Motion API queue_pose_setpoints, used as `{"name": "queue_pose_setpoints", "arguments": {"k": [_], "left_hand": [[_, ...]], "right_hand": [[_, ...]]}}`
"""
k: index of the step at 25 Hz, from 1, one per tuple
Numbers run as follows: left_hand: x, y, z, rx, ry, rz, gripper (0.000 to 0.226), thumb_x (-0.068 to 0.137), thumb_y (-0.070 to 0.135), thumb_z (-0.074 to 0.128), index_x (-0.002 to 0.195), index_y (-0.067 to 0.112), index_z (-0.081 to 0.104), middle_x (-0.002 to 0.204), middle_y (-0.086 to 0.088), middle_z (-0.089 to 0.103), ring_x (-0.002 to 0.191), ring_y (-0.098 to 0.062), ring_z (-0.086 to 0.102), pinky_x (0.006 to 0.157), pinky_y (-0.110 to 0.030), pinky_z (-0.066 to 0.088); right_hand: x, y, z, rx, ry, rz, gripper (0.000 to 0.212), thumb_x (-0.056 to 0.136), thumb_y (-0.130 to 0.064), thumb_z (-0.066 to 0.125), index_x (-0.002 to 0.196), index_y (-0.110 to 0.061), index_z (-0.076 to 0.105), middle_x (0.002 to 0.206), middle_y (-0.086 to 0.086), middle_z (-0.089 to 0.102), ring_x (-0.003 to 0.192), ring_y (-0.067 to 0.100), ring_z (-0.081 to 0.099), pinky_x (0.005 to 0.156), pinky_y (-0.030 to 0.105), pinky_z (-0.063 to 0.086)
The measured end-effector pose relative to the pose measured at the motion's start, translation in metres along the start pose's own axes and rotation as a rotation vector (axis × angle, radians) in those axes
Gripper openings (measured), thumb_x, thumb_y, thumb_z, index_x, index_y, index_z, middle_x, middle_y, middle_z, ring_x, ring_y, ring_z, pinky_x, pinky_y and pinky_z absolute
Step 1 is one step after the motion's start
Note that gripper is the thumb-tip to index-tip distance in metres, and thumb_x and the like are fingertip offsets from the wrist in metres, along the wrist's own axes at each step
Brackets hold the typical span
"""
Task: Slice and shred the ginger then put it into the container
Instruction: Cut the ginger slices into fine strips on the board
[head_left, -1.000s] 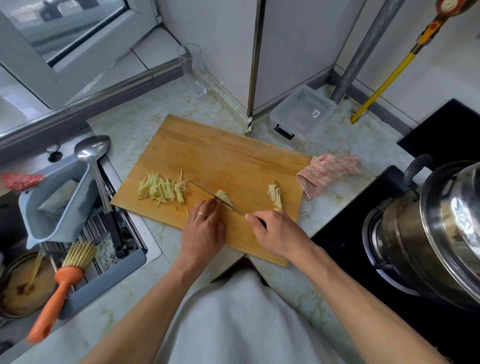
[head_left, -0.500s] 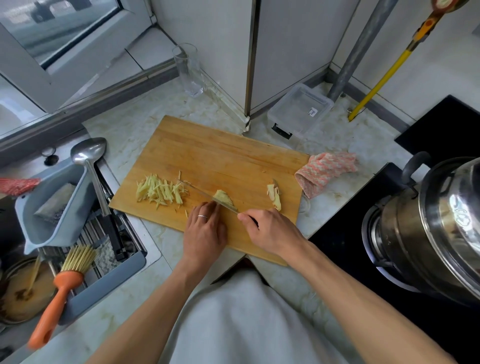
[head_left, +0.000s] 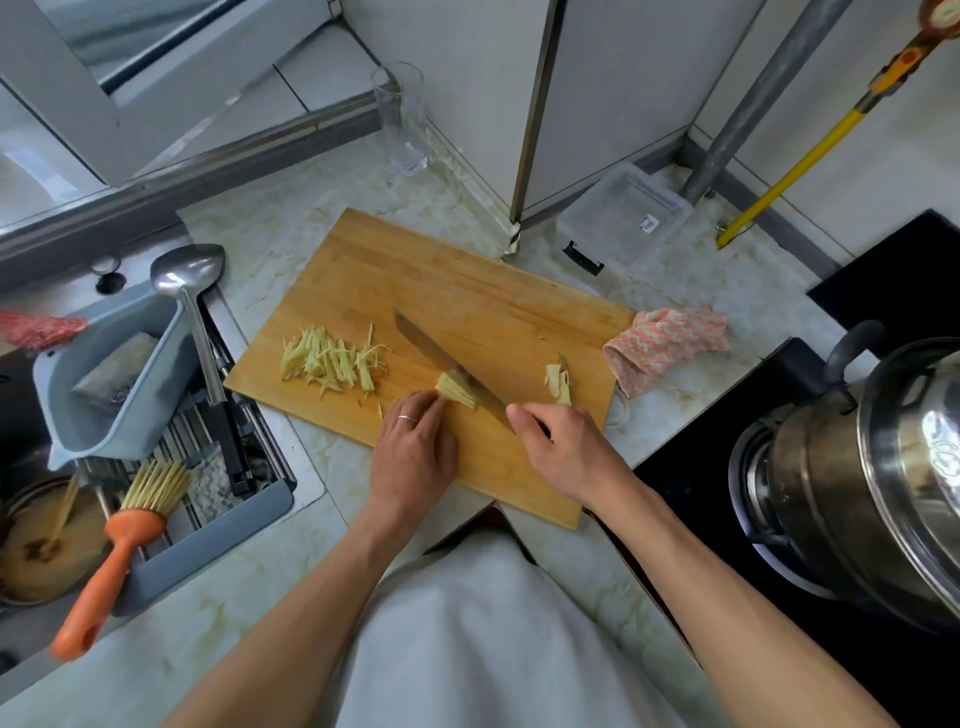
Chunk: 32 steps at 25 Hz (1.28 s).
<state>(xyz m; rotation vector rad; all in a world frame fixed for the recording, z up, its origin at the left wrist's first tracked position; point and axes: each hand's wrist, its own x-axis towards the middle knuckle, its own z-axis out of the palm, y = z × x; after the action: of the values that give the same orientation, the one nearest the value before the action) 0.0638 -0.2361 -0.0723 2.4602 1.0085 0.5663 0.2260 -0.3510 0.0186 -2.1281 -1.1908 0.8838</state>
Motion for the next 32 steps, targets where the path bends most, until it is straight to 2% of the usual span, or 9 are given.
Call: {"name": "queue_pose_setpoints", "arguments": {"k": [2, 4, 7, 10, 15, 20, 26, 32], "left_hand": [[0.003, 0.000, -0.004, -0.012, 0.000, -0.044, 0.040, 0.086, 0.012, 0.058, 0.123, 0.002, 0.066, 0.123, -0.016, 0.063, 0.111, -0.035, 0.058, 0.090, -0.044, 0.052], [0.009, 0.001, -0.007, 0.020, -0.029, -0.013, 0.040, 0.086, 0.010, 0.059, 0.125, 0.002, 0.065, 0.124, -0.017, 0.062, 0.113, -0.037, 0.057, 0.091, -0.045, 0.052], [0.015, 0.004, -0.010, 0.112, -0.119, 0.117, 0.044, 0.090, 0.022, 0.045, 0.124, 0.005, 0.066, 0.122, -0.016, 0.063, 0.114, -0.037, 0.057, 0.095, -0.049, 0.051], [0.014, 0.000, -0.012, 0.159, -0.166, 0.160, 0.048, 0.090, 0.026, 0.040, 0.124, 0.006, 0.067, 0.122, -0.014, 0.062, 0.113, -0.035, 0.058, 0.097, -0.047, 0.051], [0.007, -0.007, -0.015, 0.161, -0.157, 0.188, 0.044, 0.090, 0.024, 0.043, 0.121, 0.005, 0.068, 0.121, -0.014, 0.063, 0.113, -0.034, 0.057, 0.096, -0.046, 0.051], [0.005, -0.006, -0.014, 0.140, -0.099, 0.183, 0.041, 0.090, 0.021, 0.047, 0.120, 0.004, 0.068, 0.122, -0.014, 0.064, 0.116, -0.034, 0.055, 0.099, -0.046, 0.048], [0.004, 0.001, -0.011, 0.182, -0.106, 0.133, 0.045, 0.090, 0.024, 0.043, 0.121, 0.002, 0.068, 0.124, -0.013, 0.063, 0.114, -0.034, 0.055, 0.104, -0.043, 0.042], [0.003, 0.004, -0.009, 0.203, -0.119, 0.104, 0.045, 0.087, 0.023, 0.044, 0.121, 0.004, 0.066, 0.122, -0.013, 0.063, 0.114, -0.035, 0.055, 0.104, -0.049, 0.042]], "right_hand": [[0.000, 0.003, -0.003, 0.023, 0.025, 0.009, 0.048, 0.105, -0.042, 0.043, 0.063, -0.021, 0.035, 0.053, -0.009, 0.032, 0.051, 0.008, 0.031, 0.050, 0.026, 0.025], [0.000, 0.006, -0.003, 0.025, 0.045, 0.020, 0.049, 0.105, -0.043, 0.043, 0.063, -0.019, 0.035, 0.053, -0.010, 0.032, 0.051, 0.007, 0.031, 0.049, 0.024, 0.025], [0.000, 0.009, 0.001, 0.027, 0.055, 0.032, 0.049, 0.105, -0.045, 0.042, 0.064, -0.018, 0.036, 0.054, -0.009, 0.033, 0.052, 0.007, 0.033, 0.050, 0.024, 0.026], [-0.003, 0.010, 0.004, 0.037, 0.062, 0.050, 0.050, 0.104, -0.046, 0.042, 0.064, -0.018, 0.036, 0.054, -0.009, 0.033, 0.052, 0.008, 0.032, 0.050, 0.025, 0.026], [-0.008, 0.013, 0.006, 0.040, 0.089, 0.069, 0.049, 0.104, -0.045, 0.043, 0.063, -0.019, 0.036, 0.052, -0.008, 0.032, 0.052, 0.009, 0.031, 0.051, 0.028, 0.026], [-0.013, 0.007, 0.003, -0.016, 0.041, 0.030, 0.048, 0.104, -0.046, 0.042, 0.065, -0.017, 0.041, 0.053, -0.006, 0.036, 0.052, 0.011, 0.034, 0.053, 0.035, 0.031], [-0.011, -0.008, 0.006, -0.115, -0.043, 0.027, 0.049, 0.103, -0.051, 0.040, 0.060, -0.029, 0.035, 0.052, -0.006, 0.040, 0.055, 0.019, 0.041, 0.054, 0.046, 0.041], [-0.010, -0.015, 0.006, -0.196, -0.063, 0.018, 0.046, 0.105, -0.048, 0.037, 0.066, -0.024, 0.041, 0.056, -0.002, 0.046, 0.063, 0.028, 0.051, 0.057, 0.044, 0.044]]}}
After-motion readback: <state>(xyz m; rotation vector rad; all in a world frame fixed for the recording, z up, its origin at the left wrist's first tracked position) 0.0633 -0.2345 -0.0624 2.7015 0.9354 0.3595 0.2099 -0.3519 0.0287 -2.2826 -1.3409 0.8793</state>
